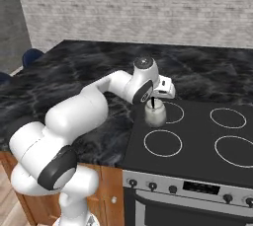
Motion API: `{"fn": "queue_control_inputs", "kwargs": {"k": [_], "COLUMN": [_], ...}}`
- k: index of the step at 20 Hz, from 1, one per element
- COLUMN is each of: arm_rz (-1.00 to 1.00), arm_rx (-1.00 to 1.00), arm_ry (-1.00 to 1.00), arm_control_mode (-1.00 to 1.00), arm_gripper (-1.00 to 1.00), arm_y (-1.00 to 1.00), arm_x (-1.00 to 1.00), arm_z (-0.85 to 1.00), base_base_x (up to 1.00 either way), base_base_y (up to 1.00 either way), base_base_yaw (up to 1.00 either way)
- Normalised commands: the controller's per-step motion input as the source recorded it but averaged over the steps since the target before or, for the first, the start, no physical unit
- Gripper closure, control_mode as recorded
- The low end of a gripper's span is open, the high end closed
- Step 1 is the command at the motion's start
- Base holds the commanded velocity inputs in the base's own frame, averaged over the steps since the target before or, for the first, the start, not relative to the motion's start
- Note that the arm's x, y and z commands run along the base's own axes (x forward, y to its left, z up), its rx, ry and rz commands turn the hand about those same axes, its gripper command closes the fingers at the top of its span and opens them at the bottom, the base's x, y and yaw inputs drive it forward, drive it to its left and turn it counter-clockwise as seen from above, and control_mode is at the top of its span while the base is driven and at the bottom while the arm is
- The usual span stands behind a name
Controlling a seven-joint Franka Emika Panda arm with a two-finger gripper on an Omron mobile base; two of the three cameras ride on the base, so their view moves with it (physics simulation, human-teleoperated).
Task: The kettle is done boiling. Turn off the stove, then wait for 300 timesteps before moving the kettle to the dining table.
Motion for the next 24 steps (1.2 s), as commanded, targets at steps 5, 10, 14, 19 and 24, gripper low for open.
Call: {"fn": "queue_control_inputs", "kwargs": {"k": [5, 10, 14, 19, 24], "arm_rz": [0.0, 0.0, 0.0, 0.0, 0.0], "arm_rx": [0.0, 0.0, 0.0, 0.0, 0.0], "arm_ry": [0.0, 0.0, 0.0, 0.0, 0.0], "arm_control_mode": [1.0, 1.0, 1.0, 1.0, 1.0], "arm_gripper": [1.0, 1.0, 1.0, 1.0, 1.0], "arm_y": [0.0, 0.0, 0.0, 0.0, 0.0], "arm_x": [0.0, 0.0, 0.0, 0.0, 0.0], "arm_z": [0.0, 0.0, 0.0, 0.0, 0.0], "base_base_x": [-0.2, -0.23, -0.18, -0.15, -0.13], "base_base_y": [0.82, 0.79, 0.81, 0.83, 0.83], "base_base_yaw": [0.0, 0.0, 0.0, 0.0, 0.0]}}
